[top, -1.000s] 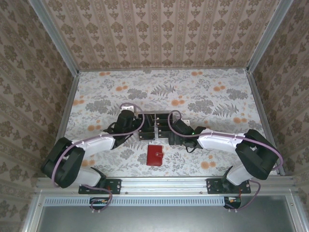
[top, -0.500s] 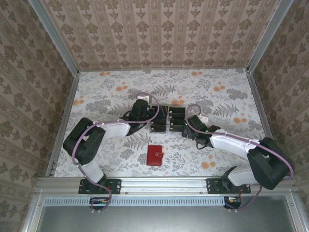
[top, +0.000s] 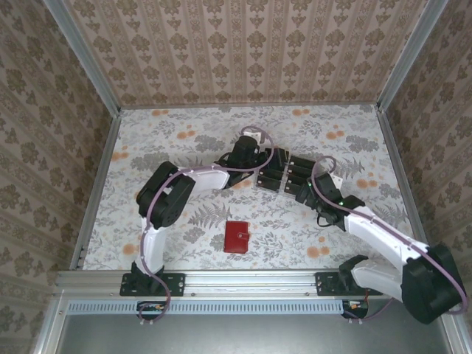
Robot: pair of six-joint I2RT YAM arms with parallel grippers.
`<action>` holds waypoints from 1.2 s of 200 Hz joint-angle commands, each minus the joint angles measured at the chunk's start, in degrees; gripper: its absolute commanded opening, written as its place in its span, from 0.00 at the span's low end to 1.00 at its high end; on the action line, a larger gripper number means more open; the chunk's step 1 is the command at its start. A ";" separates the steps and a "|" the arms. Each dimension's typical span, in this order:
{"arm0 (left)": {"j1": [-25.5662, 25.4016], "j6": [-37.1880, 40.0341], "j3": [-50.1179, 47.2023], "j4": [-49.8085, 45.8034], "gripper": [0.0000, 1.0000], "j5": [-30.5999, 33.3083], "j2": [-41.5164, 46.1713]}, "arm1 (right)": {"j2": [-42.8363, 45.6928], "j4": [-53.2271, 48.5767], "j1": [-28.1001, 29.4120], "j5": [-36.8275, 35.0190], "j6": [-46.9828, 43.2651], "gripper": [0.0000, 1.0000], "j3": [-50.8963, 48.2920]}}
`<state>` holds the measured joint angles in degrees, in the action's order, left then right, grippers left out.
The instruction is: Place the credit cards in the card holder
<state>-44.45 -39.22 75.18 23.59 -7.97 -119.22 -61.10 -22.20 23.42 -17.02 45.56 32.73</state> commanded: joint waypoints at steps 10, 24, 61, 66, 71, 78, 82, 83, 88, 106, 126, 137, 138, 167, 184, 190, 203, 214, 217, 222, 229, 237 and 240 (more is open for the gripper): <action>0.68 1.44 4.16 -3.53 1.00 -2.49 -0.35 | 9.28 -5.42 -0.27 8.85 -2.32 0.93 -0.83; 1.85 1.99 3.73 -4.12 1.00 -3.00 1.12 | 12.76 -5.67 -0.21 14.33 -3.28 0.91 -0.57; 5.59 2.91 -0.32 -4.61 1.00 -3.77 7.31 | 12.41 -1.61 2.55 24.31 -3.03 0.88 0.55; 6.03 2.92 -1.14 -4.73 1.00 -3.70 8.41 | 11.34 -0.69 3.64 24.54 -3.02 0.88 0.98; 6.48 2.94 -1.89 -4.86 1.00 -3.54 9.56 | 9.92 0.24 4.79 24.57 -3.02 0.88 1.47; 7.23 3.04 -3.01 -4.95 1.00 -3.19 11.16 | 7.84 1.76 6.53 24.29 -3.10 0.88 2.51; 7.61 3.01 -3.74 -5.19 1.00 -2.95 12.04 | 6.39 2.57 7.57 24.11 -3.19 0.88 3.12; 7.70 3.01 -3.91 -5.25 1.00 -2.90 12.37 | 5.93 2.76 7.81 24.08 -3.19 0.88 3.25; 8.15 3.09 -4.78 -5.56 1.00 -2.55 13.69 | 4.14 3.72 8.90 23.82 -3.28 0.88 4.06; 9.83 3.65 -7.78 -8.50 1.00 -0.85 18.40 | -3.08 7.32 12.02 23.70 -3.29 0.88 7.27; 11.40 4.76 -10.85 -13.61 1.00 1.69 23.75 | -11.31 10.68 14.17 23.46 -3.72 0.88 11.26; 11.91 5.43 -12.62 -16.81 1.00 3.36 26.53 | -15.59 12.15 14.79 23.39 -3.88 0.87 13.49; 11.96 5.50 -12.79 -17.08 1.00 3.42 26.82 | -15.96 12.30 14.80 23.45 -3.89 0.87 13.67; 12.87 6.03 -17.09 -24.19 1.00 7.44 33.25 | -26.67 14.26 16.16 24.38 -4.16 0.87 20.01; 13.41 4.95 -19.95 -27.77 1.00 9.00 36.60 | -31.90 14.80 16.56 25.14 -4.09 0.85 23.38; 13.57 4.60 -21.04 -28.24 1.00 9.34 37.83 | -33.50 15.17 16.65 25.40 -3.91 0.85 24.34; 13.68 3.80 -24.31 -27.99 1.00 9.97 40.54 | -36.76 15.84 16.83 25.71 -3.56 0.85 26.45; 13.92 3.19 -26.46 -27.80 1.00 10.33 42.58 | -39.21 16.27 16.92 25.98 -3.29 0.84 28.16; 14.02 3.04 -26.89 -27.88 1.00 10.31 43.05 | -39.89 16.22 16.92 26.02 -3.22 0.84 28.67; 14.11 2.80 -27.63 -28.11 1.00 10.35 43.75 | -40.85 16.31 16.92 25.96 -3.12 0.84 29.38; 14.27 2.53 -28.44 -28.41 1.00 10.46 44.71 | -42.31 16.39 16.92 25.86 -2.98 0.83 30.45; 14.38 2.34 -29.32 -28.69 1.00 10.58 45.79 | -43.69 16.33 16.92 25.30 -2.84 0.83 31.48; 14.39 2.33 -29.56 -28.81 1.00 10.57 46.11 | -44.13 16.29 16.92 25.04 -2.85 0.83 31.82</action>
<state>-30.65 -35.38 47.64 -2.72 0.82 -76.58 -101.91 -6.94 40.03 7.99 42.22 60.95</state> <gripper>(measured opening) 0.997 0.834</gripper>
